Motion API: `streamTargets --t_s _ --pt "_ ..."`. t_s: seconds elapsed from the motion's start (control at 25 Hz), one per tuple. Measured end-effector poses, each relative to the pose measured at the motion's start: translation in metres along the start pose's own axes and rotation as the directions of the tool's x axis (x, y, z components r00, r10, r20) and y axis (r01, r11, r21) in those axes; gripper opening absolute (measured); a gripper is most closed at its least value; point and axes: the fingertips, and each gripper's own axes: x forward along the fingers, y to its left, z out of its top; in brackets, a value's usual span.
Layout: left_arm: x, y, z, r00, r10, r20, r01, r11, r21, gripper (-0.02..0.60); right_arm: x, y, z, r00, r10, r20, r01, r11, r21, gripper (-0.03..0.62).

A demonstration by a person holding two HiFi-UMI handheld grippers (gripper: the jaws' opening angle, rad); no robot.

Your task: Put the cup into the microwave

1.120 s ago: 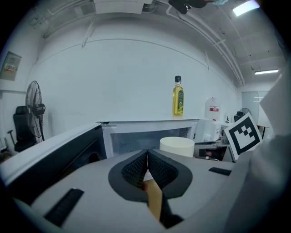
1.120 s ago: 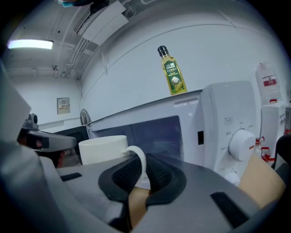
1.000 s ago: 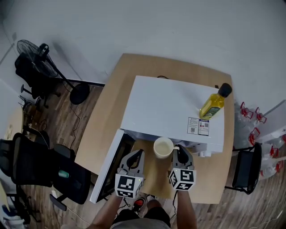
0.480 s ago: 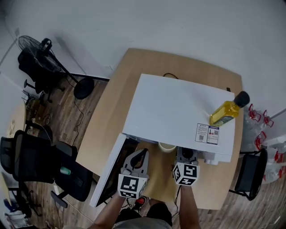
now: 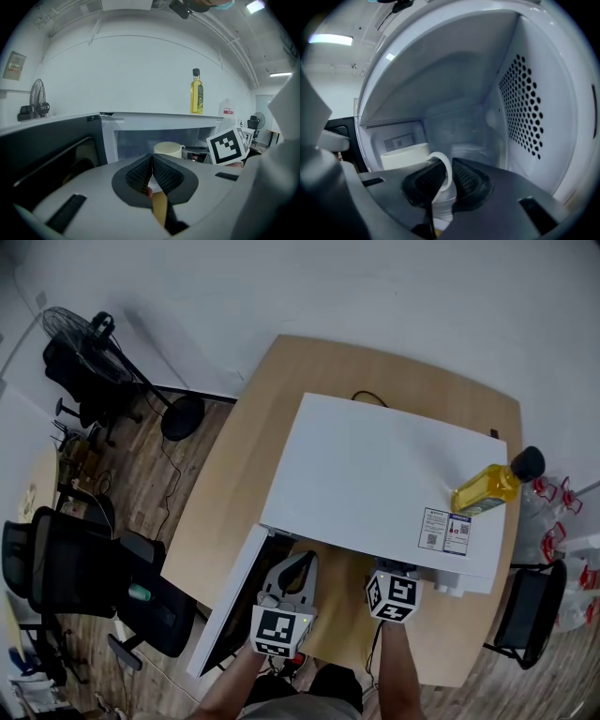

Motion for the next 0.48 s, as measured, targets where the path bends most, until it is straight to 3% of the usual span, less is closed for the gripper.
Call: streamTargets --t_s 0.48 --pt "-0.0006 0.0008 -0.0059 1.0 0.005 -0.013 -0.005 1.0 0.002 0.025 0.0039 -0.0051 -0.0018 0.999 -0.033 0.003 0.033 0.999 -0.024 0.046"
